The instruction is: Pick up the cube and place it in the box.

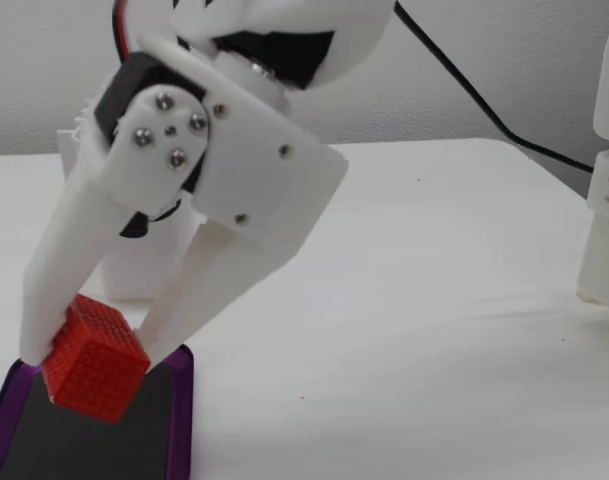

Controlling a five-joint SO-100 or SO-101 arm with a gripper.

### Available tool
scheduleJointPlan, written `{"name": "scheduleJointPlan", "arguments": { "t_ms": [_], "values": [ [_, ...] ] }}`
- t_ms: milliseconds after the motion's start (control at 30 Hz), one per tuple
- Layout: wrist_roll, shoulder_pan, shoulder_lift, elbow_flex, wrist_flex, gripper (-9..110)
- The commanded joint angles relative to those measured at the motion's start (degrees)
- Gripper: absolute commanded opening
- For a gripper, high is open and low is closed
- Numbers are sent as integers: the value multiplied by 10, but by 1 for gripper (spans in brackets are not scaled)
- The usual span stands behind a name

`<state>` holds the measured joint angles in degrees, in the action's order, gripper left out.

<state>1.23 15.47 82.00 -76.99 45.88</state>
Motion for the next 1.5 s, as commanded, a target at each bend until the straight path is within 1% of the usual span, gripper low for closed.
{"name": "scheduleJointPlan", "arguments": {
  "t_ms": [0,267,567,633,733,800,1000,1100,1233,1367,1467],
  "values": [
    [31,-24,6,11,-4,0],
    [50,-74,13,-35,-3,0],
    [47,-78,11,-28,-4,0],
    [44,-78,11,-31,-3,4],
    [42,-86,11,-33,-2,13],
    [42,-86,11,-33,13,17],
    [42,-87,12,-27,44,19],
    [42,-86,16,-17,78,19],
    [42,-86,62,32,155,20],
    [42,-84,142,51,250,20],
    [41,-82,230,33,326,20]
  ]
}}
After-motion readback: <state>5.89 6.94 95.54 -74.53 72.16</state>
